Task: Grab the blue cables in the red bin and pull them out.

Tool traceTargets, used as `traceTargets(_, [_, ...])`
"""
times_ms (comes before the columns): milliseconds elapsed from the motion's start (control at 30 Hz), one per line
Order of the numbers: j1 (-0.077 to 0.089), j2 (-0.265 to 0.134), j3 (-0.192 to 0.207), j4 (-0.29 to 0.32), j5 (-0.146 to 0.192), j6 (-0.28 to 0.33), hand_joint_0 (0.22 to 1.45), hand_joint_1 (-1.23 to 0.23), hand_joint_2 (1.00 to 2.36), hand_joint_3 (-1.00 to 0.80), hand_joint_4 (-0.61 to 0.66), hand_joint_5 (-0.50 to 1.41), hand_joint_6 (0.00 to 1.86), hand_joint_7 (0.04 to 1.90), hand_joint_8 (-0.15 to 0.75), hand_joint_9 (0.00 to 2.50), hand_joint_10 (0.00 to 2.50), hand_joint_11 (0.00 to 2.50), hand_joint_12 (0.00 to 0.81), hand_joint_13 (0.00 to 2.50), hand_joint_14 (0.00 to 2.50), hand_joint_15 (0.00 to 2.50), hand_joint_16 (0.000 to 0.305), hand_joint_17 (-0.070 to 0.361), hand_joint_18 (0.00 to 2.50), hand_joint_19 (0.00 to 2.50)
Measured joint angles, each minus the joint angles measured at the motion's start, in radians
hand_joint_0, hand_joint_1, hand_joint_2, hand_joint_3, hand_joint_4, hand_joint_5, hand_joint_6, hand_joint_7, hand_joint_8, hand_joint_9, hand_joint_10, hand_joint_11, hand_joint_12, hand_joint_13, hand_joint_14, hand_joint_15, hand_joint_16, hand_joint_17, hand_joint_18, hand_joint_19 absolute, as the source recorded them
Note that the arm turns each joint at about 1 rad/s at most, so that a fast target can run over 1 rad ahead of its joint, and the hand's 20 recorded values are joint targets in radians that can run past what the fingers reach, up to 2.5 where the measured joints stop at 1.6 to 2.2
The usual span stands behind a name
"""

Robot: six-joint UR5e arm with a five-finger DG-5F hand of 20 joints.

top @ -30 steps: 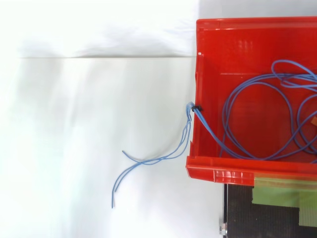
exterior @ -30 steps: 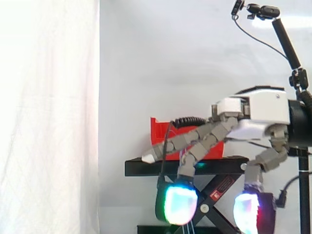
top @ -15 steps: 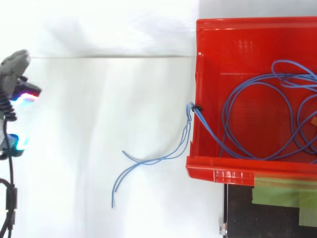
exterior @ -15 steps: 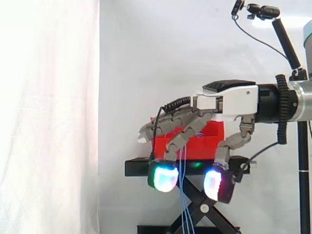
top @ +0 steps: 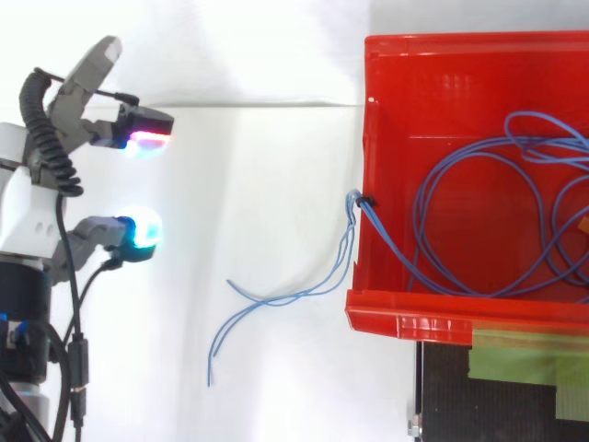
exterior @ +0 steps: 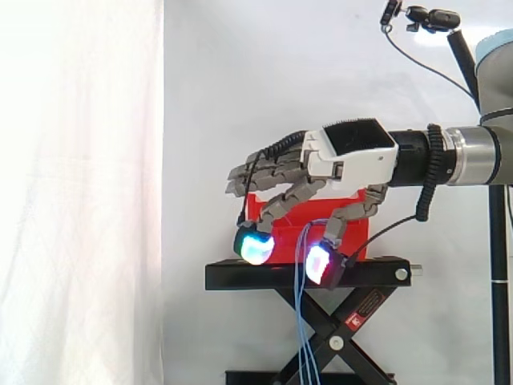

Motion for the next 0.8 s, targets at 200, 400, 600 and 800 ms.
traceTargets(200, [-0.027,-0.001,-0.022,-0.006,-0.018,-0.095,0.73,-1.00,1.00,-1.00,0.13,0.73,0.01,0.63,0.218,0.40,0.00,0.12,0.338,0.34,0.00,0.12,0.050,0.113,0.28,0.23])
traceTargets(400, [-0.057,-0.001,-0.060,0.042,-0.042,-0.050,0.73,-1.00,1.00,-1.00,0.13,0.73,0.01,0.64,0.218,0.40,0.00,0.13,0.338,0.34,0.00,0.12,0.050,0.113,0.28,0.23])
traceTargets(600, [-0.080,-0.016,-0.064,0.071,-0.068,-0.055,0.74,-1.00,1.00,-1.00,0.10,0.72,0.01,0.66,0.215,0.40,0.00,0.13,0.338,0.34,0.00,0.11,0.050,0.113,0.28,0.23])
traceTargets(800, [-0.093,-0.049,-0.064,0.120,-0.087,-0.061,0.73,-1.00,1.00,-1.00,0.06,0.64,0.03,0.75,0.214,0.39,0.00,0.15,0.340,0.35,0.00,0.12,0.050,0.113,0.29,0.24])
